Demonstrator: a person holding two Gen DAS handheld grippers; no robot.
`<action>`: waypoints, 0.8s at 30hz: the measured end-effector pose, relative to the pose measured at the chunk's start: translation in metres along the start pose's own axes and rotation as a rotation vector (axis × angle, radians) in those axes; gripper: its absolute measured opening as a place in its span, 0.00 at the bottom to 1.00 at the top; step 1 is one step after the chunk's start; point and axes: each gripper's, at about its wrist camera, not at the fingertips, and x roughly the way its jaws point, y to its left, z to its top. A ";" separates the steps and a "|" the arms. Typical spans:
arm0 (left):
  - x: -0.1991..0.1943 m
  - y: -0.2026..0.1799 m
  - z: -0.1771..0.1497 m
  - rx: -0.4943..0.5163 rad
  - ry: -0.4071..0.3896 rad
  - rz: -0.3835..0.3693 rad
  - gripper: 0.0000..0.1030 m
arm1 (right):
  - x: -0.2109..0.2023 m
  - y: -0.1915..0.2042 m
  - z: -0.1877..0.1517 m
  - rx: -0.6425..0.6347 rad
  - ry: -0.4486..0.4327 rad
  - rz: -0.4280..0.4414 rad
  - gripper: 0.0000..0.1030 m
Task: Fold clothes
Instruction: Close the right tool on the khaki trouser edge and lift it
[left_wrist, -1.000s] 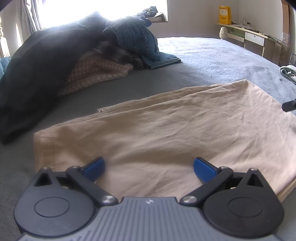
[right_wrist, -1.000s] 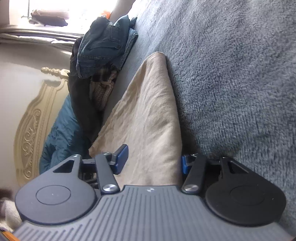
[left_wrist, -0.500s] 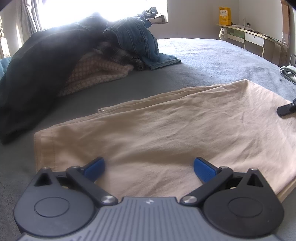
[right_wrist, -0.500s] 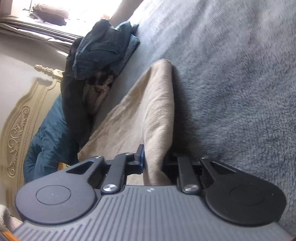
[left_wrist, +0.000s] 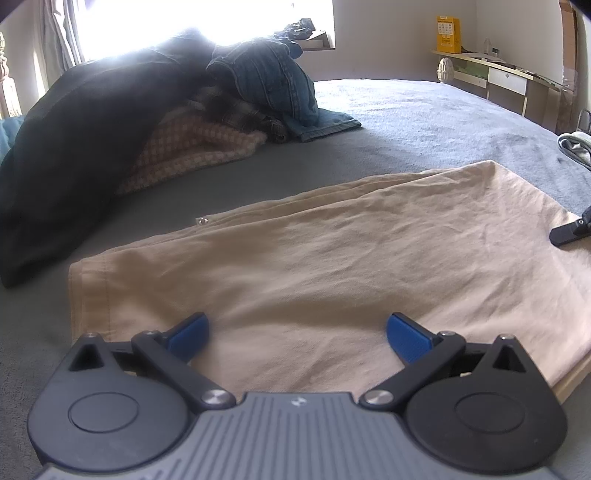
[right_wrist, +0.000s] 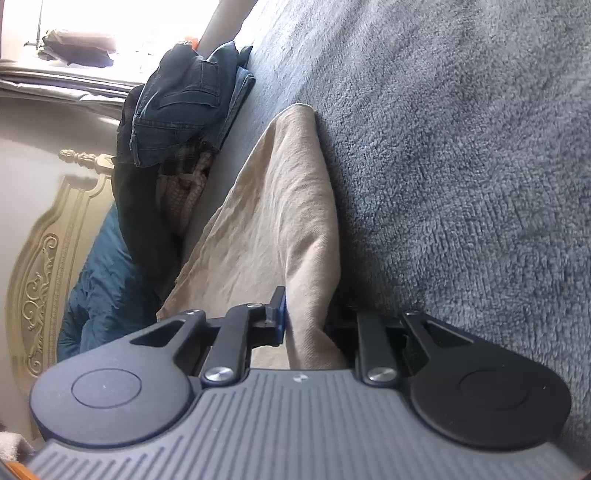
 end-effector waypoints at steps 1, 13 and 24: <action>0.000 0.000 0.000 0.000 -0.001 0.000 1.00 | 0.000 0.002 -0.001 -0.013 -0.003 -0.006 0.16; -0.002 -0.001 -0.001 0.000 -0.007 0.005 1.00 | -0.002 0.050 -0.005 -0.237 -0.006 -0.110 0.12; -0.004 -0.002 -0.002 0.006 -0.017 0.009 1.00 | -0.015 0.106 -0.002 -0.333 -0.047 -0.018 0.09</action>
